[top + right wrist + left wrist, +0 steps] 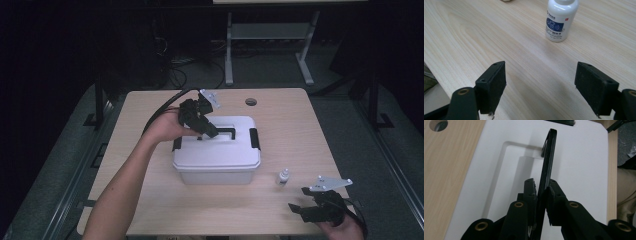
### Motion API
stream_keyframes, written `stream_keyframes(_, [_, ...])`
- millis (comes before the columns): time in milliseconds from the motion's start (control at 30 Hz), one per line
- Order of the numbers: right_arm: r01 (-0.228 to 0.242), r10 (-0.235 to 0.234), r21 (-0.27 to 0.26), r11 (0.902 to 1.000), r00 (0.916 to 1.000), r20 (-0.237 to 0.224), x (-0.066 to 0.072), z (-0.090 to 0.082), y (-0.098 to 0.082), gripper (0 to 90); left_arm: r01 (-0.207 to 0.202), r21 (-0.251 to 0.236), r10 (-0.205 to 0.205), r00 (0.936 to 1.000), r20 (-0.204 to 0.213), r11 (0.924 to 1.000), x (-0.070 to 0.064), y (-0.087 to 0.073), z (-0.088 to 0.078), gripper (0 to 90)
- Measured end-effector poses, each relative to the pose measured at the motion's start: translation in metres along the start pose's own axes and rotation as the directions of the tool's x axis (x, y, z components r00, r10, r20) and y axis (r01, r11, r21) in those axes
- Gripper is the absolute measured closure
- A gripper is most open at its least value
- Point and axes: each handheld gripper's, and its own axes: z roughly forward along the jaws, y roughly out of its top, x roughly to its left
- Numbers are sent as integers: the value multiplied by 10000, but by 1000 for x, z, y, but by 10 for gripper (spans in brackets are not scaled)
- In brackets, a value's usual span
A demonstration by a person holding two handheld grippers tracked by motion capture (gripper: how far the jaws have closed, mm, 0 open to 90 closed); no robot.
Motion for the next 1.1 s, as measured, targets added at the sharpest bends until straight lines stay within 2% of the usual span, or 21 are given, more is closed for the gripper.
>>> stream_keyframes(300, [4,-4,-8,10000,10000,-48,0,0,-1,245,-259,-87,260,9996,146,9996,0,-1,-1,812])
stream_keyframes(533, [-15,14,-51,10000,9999,-100,-1,1,-1,245,-410,-273,422,9981,446,9988,0,0,-3,840])
stream_keyframes(833, [-105,105,-43,9999,9999,-102,0,0,0,245,-749,-363,764,9962,418,9965,-3,8,-12,842])
stream_keyframes(933, [-137,136,-42,9999,9998,-126,1,0,0,245,-780,-575,811,9953,529,9953,-3,7,-17,842])
stream_keyframes(1100, [-87,86,-41,10000,9999,-142,1,1,0,245,-790,-637,815,9960,375,9948,-6,6,-24,842])
